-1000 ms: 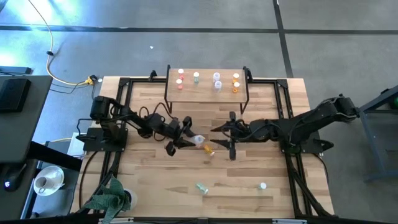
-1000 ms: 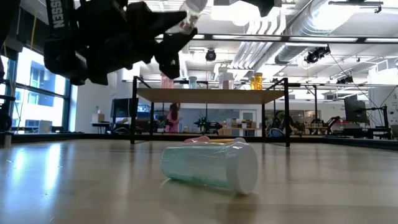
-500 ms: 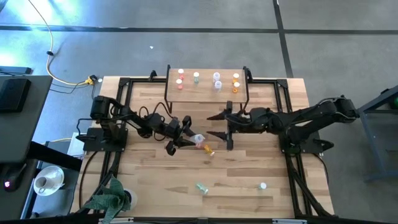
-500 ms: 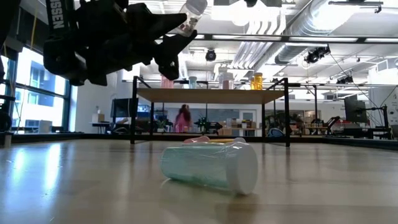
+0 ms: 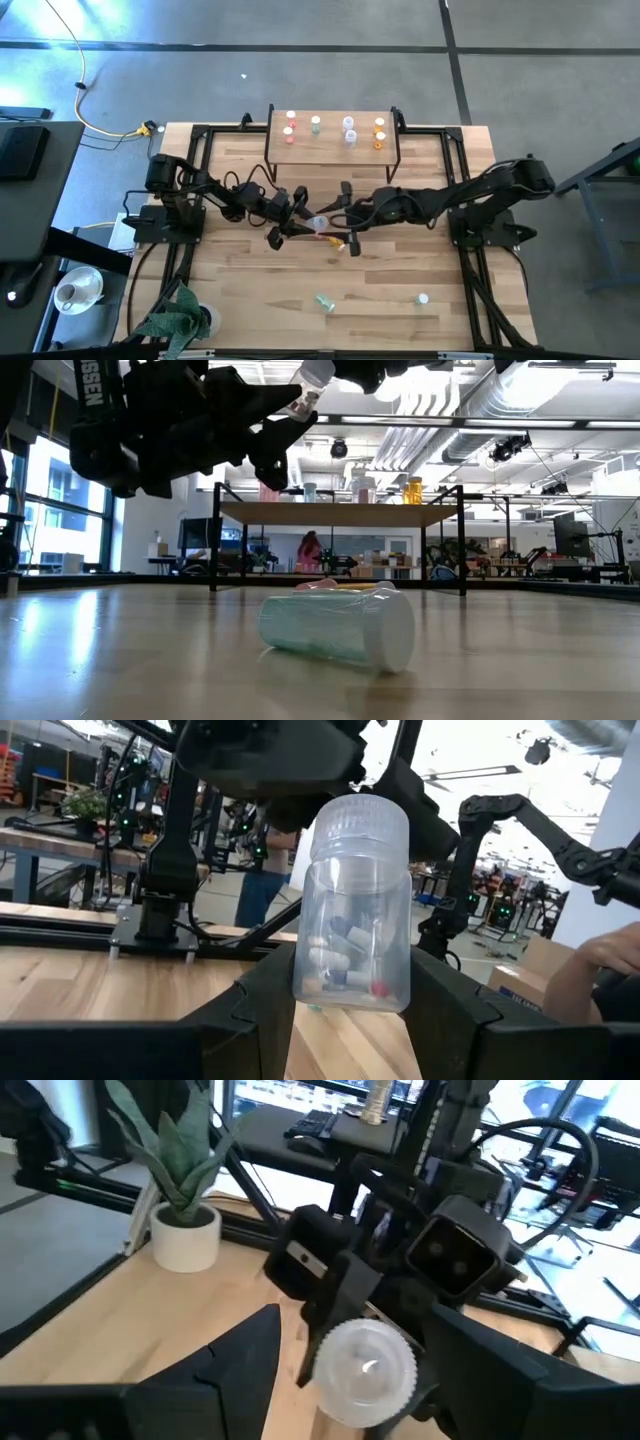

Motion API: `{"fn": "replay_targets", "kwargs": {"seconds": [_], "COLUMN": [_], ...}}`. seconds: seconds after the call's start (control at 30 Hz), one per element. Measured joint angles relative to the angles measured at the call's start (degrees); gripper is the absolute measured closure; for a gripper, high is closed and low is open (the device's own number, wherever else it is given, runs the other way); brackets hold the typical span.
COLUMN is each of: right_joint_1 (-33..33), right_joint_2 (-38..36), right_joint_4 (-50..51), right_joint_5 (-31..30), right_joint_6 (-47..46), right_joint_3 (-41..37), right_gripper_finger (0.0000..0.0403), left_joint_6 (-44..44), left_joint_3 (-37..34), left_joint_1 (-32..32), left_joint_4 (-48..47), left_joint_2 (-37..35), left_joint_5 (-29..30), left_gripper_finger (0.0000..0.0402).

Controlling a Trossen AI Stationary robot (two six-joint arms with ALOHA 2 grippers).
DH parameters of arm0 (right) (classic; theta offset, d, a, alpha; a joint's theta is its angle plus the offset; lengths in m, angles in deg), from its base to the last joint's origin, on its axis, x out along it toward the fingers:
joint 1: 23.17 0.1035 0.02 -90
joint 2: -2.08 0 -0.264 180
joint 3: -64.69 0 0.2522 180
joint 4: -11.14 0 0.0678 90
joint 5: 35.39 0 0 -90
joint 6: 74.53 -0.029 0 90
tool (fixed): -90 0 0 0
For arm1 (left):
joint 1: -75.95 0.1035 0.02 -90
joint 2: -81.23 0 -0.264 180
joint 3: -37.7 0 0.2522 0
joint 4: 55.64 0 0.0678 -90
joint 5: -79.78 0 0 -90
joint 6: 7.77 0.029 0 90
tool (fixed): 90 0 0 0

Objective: Pick and place medicine bottles onto shelf by color
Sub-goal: Put the transparent pill bottle on the shelf aligned with the other transparent pill bottles

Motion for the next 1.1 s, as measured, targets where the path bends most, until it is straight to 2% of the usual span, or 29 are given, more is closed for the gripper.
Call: {"fn": "replay_targets", "kwargs": {"seconds": [0.5, 0.9, 1.1], "right_joint_1": [-0.02, -0.17, -0.17], "right_joint_2": [0.15, 0.15, 0.13], "right_joint_4": [2.74, 3.34, 3.98], "right_joint_5": [-1.59, -0.74, -0.74], "right_joint_6": [-2.44, -2.71, -2.71], "right_joint_3": [0.04, 0.04, 0.09], "right_gripper_finger": [0.0170, 0.0263, 0.0275], "left_joint_6": [0.02, 0.02, 0.04], "left_joint_3": [0.02, 0.04, 0.04], "left_joint_1": [0.00, 0.00, 0.00], "left_joint_4": [-0.20, -0.80, -0.92], "left_joint_2": [0.00, 0.00, 0.00], "left_joint_5": [-0.02, -0.02, -0.04], "left_gripper_finger": [0.0257, 0.0257, 0.0250]}}
